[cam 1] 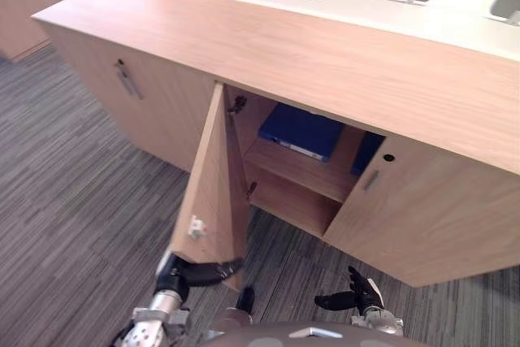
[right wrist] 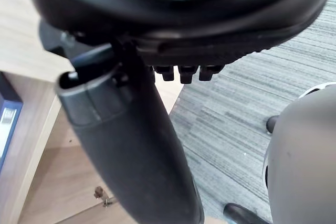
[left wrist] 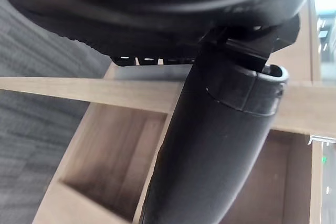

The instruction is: Walk over to the cabinet, pick up the folder, carry it to the office cabinet, place the folder inside the office cabinet, then close the office cabinet door

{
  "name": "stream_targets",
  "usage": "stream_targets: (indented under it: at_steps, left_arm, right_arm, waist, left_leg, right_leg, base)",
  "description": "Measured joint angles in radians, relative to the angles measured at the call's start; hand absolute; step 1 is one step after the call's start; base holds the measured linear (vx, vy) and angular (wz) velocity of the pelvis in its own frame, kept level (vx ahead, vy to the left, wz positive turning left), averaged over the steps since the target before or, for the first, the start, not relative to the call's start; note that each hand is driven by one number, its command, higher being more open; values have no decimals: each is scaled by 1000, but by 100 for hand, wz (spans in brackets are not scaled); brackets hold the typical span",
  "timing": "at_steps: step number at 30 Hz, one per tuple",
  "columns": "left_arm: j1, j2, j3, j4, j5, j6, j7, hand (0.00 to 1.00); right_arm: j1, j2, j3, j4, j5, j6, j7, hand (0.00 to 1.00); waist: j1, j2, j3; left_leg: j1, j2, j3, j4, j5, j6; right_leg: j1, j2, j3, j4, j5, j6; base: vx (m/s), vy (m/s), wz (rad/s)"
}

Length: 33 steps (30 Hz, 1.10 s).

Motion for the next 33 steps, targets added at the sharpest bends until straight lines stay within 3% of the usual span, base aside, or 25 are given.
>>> stream_targets:
  at_steps: [2,7,9,14,19,26,33]
  left_arm:
    - [-45,-12,-57,34,1,0,-5,100]
    - [-188,-17,-142,95,4,1,-21,100]
    - [-226,-28,-157,109,12,1,-20,100]
    - [-330,-41,-154,197,18,0,-5,100]
    - [-440,-28,-140,317,-81,0,5,100]
    - [-523,-30,-99,415,-238,22,5,100]
    - [-554,-33,-89,454,-230,24,46,100]
  right_arm:
    - [3,0,-1,-13,1,1,-4,100]
    - [-1,4,-1,-35,7,1,-18,100]
    - [-1,4,-7,-37,8,1,-19,100]
    - [-3,5,-18,-42,18,3,-28,100]
    - [-17,5,-19,-42,23,24,-26,100]
    - [-31,2,-18,-42,30,37,-9,100]
    - [-41,2,-19,-33,37,41,-9,100]
  waist:
    - [-11,12,-7]
    - [-70,14,-11]
    - [-77,17,-15]
    - [-104,27,-20]
    - [-130,29,-21]
    - [-165,30,-19]
    - [-180,28,-18]
  left_leg:
    - [6,14,44,0,-5,-4]
    - [19,37,100,0,-18,-7]
    - [23,42,122,0,-24,-9]
    - [36,55,164,5,-43,-20]
    - [55,71,245,5,-57,-32]
    - [69,84,298,6,-73,-33]
    - [70,88,299,6,-73,-33]
  right_leg:
    - [-15,11,45,-15,20,-6]
    - [-29,31,99,-28,35,-12]
    - [-38,38,119,-28,38,-15]
    - [-38,53,157,-49,51,-22]
    - [-38,70,211,-68,61,-33]
    - [-37,81,255,-99,86,-38]
    - [-34,83,255,-109,94,-38]
  base:
    - [-12,13,-55]
    - [-20,-10,-36]
    - [25,-11,-38]
    - [61,-5,-26]
    - [70,-1,-31]
    - [12,18,-25]
    - [-2,1,-1]
